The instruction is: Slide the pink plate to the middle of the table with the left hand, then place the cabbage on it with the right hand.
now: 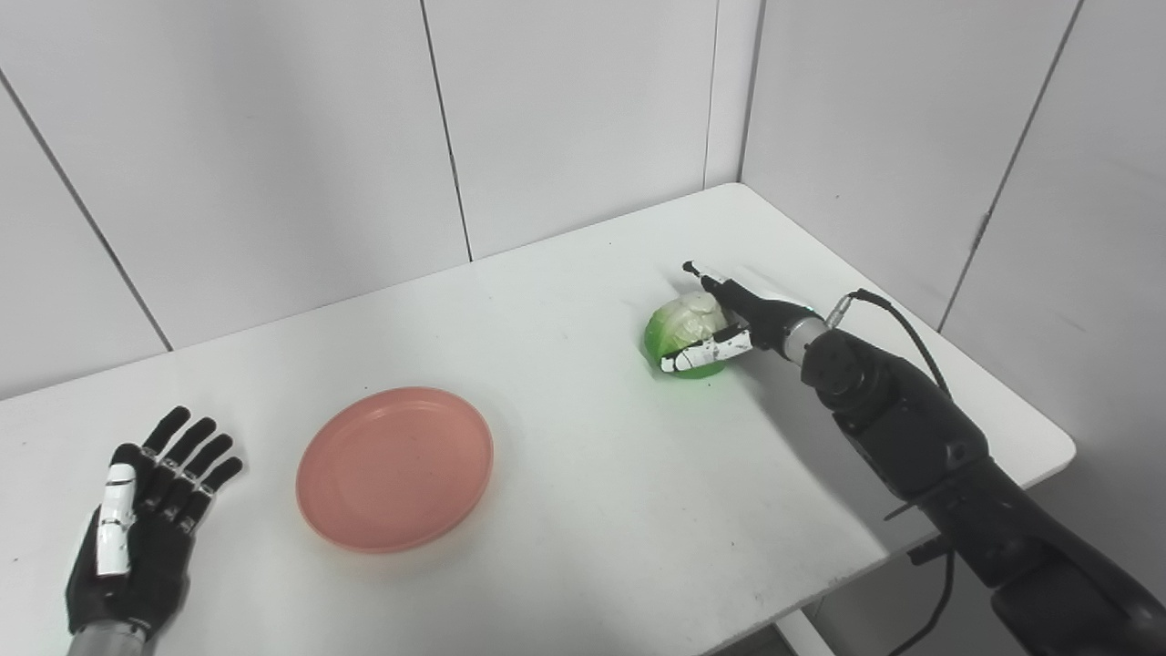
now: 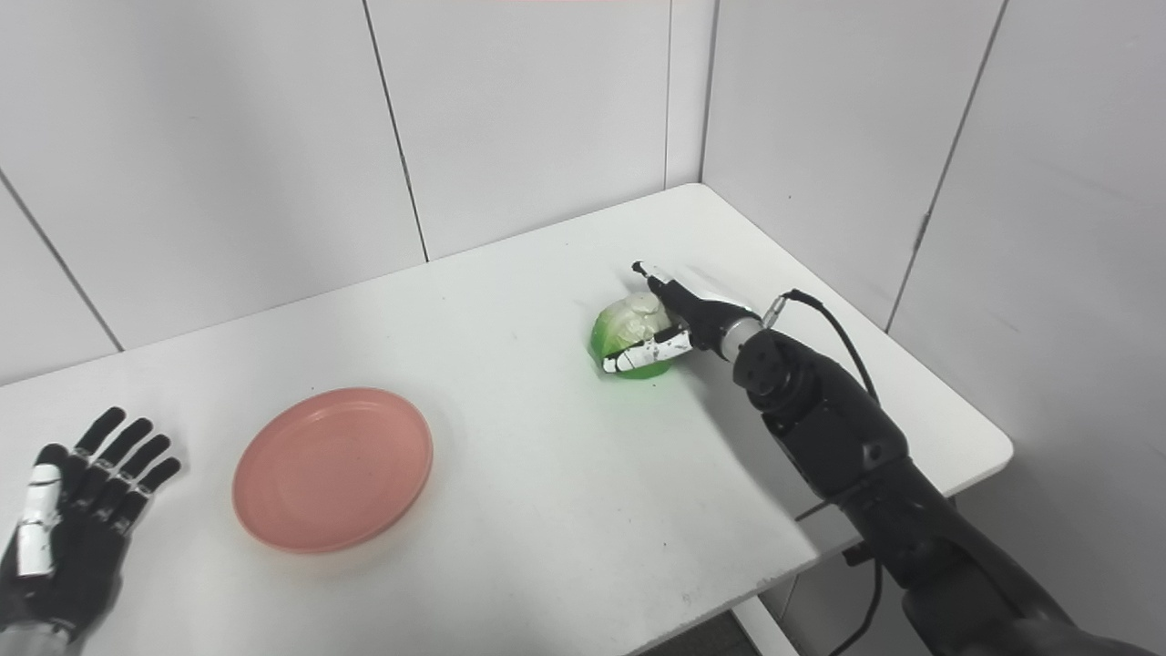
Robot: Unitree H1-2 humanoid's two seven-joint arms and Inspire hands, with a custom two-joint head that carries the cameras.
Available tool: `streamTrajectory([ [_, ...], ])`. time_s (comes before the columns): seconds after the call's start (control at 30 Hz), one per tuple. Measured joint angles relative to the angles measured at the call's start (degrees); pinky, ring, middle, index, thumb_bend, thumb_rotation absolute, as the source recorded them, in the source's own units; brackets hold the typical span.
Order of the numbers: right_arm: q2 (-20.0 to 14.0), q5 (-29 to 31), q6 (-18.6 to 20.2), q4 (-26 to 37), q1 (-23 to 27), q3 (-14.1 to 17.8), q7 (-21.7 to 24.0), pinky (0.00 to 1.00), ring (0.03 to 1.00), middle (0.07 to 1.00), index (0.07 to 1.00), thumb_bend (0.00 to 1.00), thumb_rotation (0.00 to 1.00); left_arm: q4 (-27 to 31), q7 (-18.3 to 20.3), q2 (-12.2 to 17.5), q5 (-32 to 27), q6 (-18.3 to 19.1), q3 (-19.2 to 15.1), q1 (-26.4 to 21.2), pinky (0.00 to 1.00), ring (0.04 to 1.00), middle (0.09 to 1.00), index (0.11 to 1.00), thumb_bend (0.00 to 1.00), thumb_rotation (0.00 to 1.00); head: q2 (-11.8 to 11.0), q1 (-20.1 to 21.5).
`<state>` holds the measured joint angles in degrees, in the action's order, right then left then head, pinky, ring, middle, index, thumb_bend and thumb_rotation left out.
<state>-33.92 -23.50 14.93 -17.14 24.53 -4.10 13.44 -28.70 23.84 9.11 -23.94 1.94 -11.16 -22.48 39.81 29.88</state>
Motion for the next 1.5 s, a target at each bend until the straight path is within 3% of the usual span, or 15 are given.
streamTrajectory([
  [0.23,0.2,1.2,0.0,-0.2,0.0,0.6,-1.5,0.78,0.819,0.838,0.869,1.0,0.31,-0.3,0.1,0.0,0.0,0.0,0.0,0.0,0.77,0.806,0.821,0.804,0.52,0.79,0.4,-0.1],
  [0.4,0.2,2.0,0.0,-0.1,0.1,1.1,-2.0,0.61,0.635,0.667,0.69,0.95,0.11,-0.7,0.3,0.0,-0.5,0.0,0.0,-0.1,0.78,0.808,0.821,0.804,0.52,0.8,0.4,0.0],
  [0.53,0.2,2.4,-0.1,-0.1,0.3,1.0,-2.5,0.56,0.571,0.598,0.593,0.9,0.09,-0.9,0.3,0.1,-1.0,0.0,0.0,-0.2,0.78,0.809,0.821,0.805,0.52,0.79,0.6,-0.3],
  [0.57,0.3,2.5,-0.2,-0.3,0.4,0.8,-3.0,0.55,0.566,0.593,0.532,0.68,0.12,-1.0,0.3,0.1,-1.0,0.0,0.0,-0.2,0.78,0.81,0.822,0.808,0.52,0.79,0.6,-0.3],
  [0.63,0.6,2.6,-0.3,-0.5,0.6,0.7,-3.4,0.53,0.54,0.573,0.5,0.56,0.13,-1.0,0.3,0.1,-1.1,0.0,0.1,-0.2,0.77,0.802,0.815,0.801,0.53,0.79,0.7,-0.2],
  [0.7,1.2,2.9,-0.6,-1.0,0.7,0.6,-4.4,0.47,0.495,0.533,0.49,0.53,0.13,-1.0,0.3,0.2,-1.1,0.0,0.2,-0.2,0.76,0.8,0.813,0.796,0.53,0.79,0.7,-0.2],
  [0.8,2.4,3.3,-1.4,-1.7,0.8,0.8,-5.8,0.44,0.465,0.475,0.508,0.53,0.03,-0.7,0.2,0.2,-1.1,0.0,0.2,-0.2,0.77,0.8,0.814,0.797,0.53,0.79,0.7,-0.4],
  [0.87,3.0,3.9,-1.5,-1.8,0.8,0.9,-6.5,0.43,0.46,0.465,0.512,0.53,0.01,-0.5,0.2,0.3,-1.1,0.0,0.2,-0.1,0.76,0.798,0.813,0.797,0.53,0.79,0.7,-0.4],
  [1.2,4.1,5.6,-2.2,-1.6,0.4,1.3,-8.3,0.41,0.451,0.457,0.518,0.53,0.0,0.1,0.1,0.2,-1.1,0.4,0.2,0.1,0.77,0.802,0.814,0.797,0.54,0.78,0.8,-0.9],
  [1.5,4.1,5.9,-2.2,3.6,-2.0,1.2,-7.3,0.4,0.45,0.463,0.51,0.53,0.0,0.4,0.0,0.0,-1.1,0.4,0.3,0.1,0.77,0.809,0.82,0.803,0.53,0.81,0.9,-2.5],
])
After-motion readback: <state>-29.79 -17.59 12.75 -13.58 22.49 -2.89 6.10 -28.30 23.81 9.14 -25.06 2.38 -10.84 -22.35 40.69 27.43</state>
